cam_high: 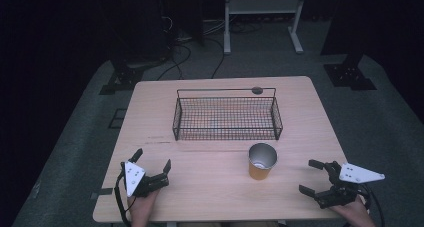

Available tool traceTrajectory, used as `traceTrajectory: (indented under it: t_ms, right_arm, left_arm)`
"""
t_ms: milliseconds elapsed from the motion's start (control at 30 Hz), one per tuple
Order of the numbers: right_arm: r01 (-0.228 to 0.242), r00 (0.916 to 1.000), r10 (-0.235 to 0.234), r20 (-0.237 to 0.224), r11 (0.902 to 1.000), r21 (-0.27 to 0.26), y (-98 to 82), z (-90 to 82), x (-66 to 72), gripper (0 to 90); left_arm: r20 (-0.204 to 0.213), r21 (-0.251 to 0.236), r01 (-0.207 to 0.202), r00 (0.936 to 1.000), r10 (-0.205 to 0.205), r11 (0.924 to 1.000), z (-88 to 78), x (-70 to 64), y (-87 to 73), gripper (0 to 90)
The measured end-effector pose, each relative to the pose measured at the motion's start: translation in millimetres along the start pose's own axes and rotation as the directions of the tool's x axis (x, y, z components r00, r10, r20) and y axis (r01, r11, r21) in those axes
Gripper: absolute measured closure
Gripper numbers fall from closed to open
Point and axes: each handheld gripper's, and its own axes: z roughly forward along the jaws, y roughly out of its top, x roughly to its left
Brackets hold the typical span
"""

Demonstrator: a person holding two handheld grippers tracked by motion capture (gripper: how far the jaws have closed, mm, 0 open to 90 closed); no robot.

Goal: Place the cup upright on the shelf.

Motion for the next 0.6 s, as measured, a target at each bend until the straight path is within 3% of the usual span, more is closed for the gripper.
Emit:
traceTrajectory:
  t_ms: [600]
  right_arm:
    - [0.018,0.9998,-0.018,-0.006,0.9998,-0.007,20.3,8.6,6.9,1.9]
  left_arm:
    - [-0.003,-0.001,-0.026,0.9996,0.026,0.9996,-0.7,-3.7,-0.4,0.0]
